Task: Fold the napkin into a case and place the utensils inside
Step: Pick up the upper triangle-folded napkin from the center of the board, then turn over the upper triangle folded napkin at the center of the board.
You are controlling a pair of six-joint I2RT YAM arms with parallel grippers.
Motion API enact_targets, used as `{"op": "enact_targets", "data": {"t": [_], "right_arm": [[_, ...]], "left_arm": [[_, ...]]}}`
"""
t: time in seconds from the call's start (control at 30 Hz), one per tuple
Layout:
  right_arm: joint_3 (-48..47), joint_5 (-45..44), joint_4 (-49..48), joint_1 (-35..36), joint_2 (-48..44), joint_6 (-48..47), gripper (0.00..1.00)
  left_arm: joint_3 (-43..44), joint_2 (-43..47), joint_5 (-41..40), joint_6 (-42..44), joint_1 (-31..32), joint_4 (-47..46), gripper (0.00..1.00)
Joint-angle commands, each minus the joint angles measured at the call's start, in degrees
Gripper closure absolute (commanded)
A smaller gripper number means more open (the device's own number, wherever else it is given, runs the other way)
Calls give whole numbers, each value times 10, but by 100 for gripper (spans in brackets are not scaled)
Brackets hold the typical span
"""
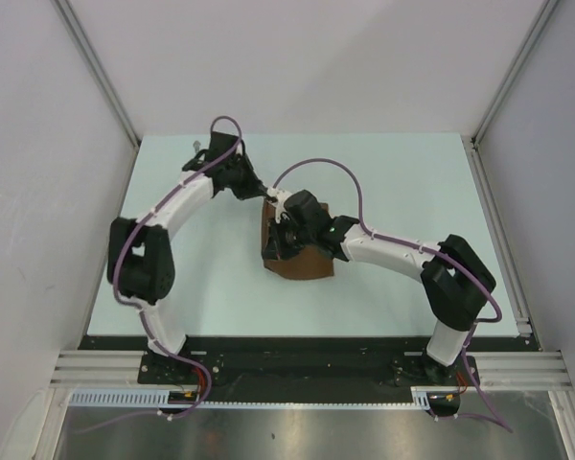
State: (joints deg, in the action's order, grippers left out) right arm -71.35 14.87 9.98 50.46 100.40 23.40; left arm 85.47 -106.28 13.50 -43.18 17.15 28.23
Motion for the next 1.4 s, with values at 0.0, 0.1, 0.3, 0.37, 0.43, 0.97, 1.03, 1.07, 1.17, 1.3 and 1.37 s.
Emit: {"op": "enact_targets", "data": {"t": [0.0,0.1,0.3,0.37,0.43,0.97,1.03,1.07,1.17,1.3,1.37], "right_arm": [[-53,156,-138,16,-1,86,100],[-86,222,-211,28,15,142,100],[-34,300,-545,33,31,343,100],[24,312,-632,27,42,429,100],[70,314,-738,11,63,479,100],[528,343,-964,-194,97,523,100],[537,350,-920,-209,97,510,99],[558,346,-919,-224,94,503,94],[587,337,-873,-243,75,473,81],[603,308,-723,-274,-19,400,62],[573,282,-520,-279,-76,299,49]], "left_arm": [[29,122,-65,38,-28,30,100],[36,166,-66,43,-46,47,100],[52,219,-87,38,-46,64,100],[55,216,-109,35,-31,53,100],[49,192,-114,39,-12,33,100],[108,-125,-114,9,184,-123,100],[131,-144,-93,9,196,-128,100],[132,-152,-84,10,199,-137,100],[137,-157,-65,20,206,-150,86],[171,-145,-33,58,210,-113,55],[202,-139,-9,81,211,-87,38]]}}
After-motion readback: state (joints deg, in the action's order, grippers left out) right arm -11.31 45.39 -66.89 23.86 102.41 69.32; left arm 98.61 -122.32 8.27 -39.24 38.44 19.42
